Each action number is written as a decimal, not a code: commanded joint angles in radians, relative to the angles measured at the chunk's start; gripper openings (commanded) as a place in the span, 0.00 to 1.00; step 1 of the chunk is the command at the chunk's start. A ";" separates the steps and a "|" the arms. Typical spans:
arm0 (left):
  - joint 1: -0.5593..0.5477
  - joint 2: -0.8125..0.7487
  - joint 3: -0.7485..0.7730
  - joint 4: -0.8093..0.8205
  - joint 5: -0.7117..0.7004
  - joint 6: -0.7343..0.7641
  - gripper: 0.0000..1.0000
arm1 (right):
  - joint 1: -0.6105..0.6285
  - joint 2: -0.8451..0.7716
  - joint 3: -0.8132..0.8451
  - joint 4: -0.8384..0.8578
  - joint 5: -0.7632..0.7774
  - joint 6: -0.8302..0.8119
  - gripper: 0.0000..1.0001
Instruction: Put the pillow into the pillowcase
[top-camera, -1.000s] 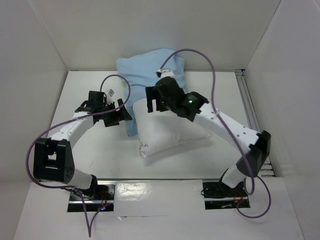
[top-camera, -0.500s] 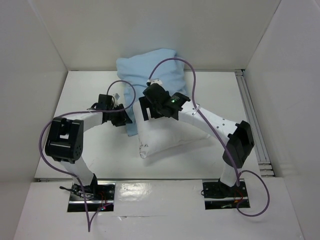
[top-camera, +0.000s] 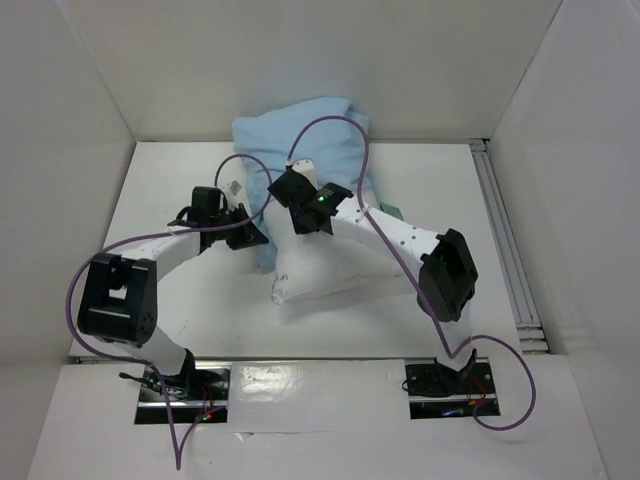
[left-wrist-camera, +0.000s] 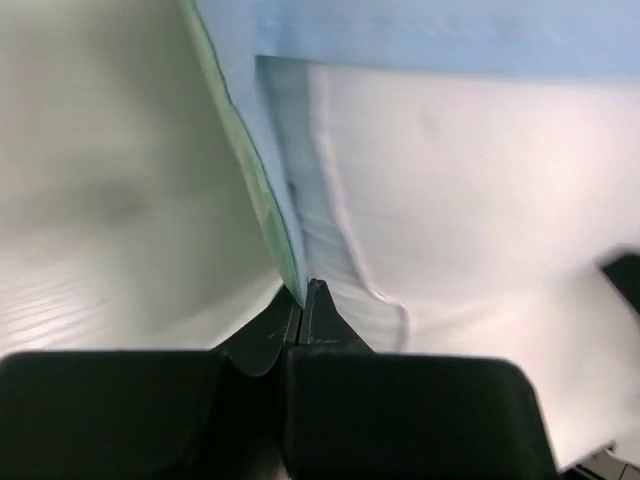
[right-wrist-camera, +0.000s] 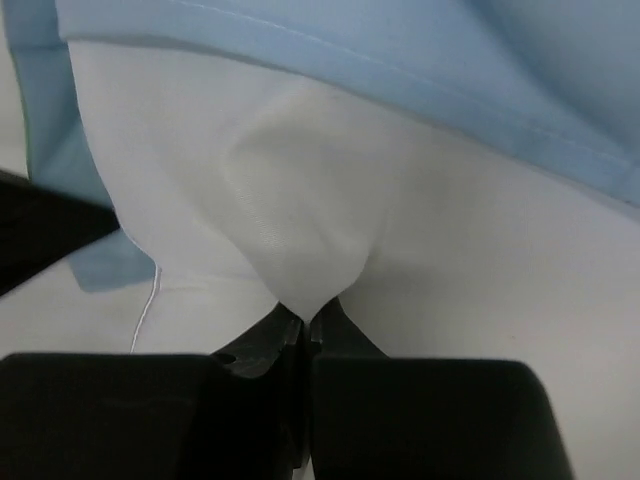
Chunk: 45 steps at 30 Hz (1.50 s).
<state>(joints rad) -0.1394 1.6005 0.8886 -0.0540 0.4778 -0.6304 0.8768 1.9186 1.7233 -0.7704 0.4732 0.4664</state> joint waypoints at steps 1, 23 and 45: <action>-0.012 -0.103 0.029 0.043 0.123 -0.020 0.00 | -0.059 0.036 0.198 0.016 0.130 -0.057 0.00; -0.213 -0.757 -0.195 0.100 0.496 -0.287 0.00 | -0.154 0.091 0.018 0.321 -0.073 -0.091 0.00; -0.252 -0.727 -0.009 0.157 0.550 -0.356 0.00 | -0.066 -0.076 -0.195 0.543 -0.132 -0.042 0.00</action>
<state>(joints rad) -0.3782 0.9207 1.0039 0.0589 0.9470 -0.9188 0.7815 1.7329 1.6783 -0.3668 0.4259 0.2993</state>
